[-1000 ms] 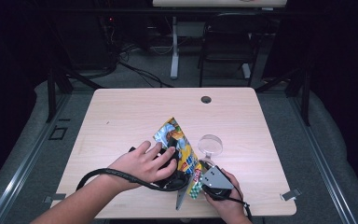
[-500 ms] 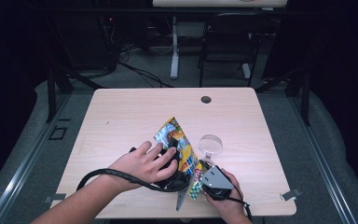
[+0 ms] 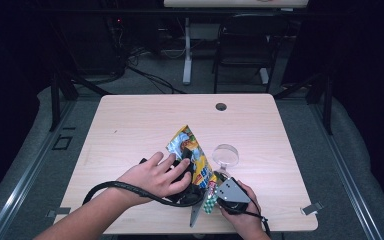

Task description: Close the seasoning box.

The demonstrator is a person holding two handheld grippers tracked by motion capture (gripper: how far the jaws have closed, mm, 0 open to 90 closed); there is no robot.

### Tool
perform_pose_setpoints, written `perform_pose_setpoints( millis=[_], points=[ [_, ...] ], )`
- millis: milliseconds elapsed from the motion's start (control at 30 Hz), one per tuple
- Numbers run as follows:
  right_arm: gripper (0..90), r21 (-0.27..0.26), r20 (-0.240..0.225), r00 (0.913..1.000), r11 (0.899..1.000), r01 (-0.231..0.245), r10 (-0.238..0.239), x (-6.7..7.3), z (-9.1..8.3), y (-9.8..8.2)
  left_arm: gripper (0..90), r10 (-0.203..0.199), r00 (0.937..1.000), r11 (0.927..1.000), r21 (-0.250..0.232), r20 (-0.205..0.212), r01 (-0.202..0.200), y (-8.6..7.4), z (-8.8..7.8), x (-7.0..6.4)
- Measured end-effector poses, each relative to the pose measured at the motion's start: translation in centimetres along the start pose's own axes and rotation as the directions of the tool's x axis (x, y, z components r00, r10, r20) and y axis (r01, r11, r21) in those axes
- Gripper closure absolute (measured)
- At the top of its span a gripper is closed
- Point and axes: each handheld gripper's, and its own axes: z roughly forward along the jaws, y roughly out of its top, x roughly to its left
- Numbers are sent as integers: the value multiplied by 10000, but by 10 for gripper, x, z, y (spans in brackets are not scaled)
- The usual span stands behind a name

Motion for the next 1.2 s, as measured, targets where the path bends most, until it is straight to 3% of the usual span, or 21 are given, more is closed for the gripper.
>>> perform_pose_setpoints(
  millis=[1200],
  points=[
    [708, -16, -149, 9993, 9995, -330, 330, 0, -7, 4, 787, -198, 9998, 9998, -70, 73, 198, -3, -5, 2]
  ],
)
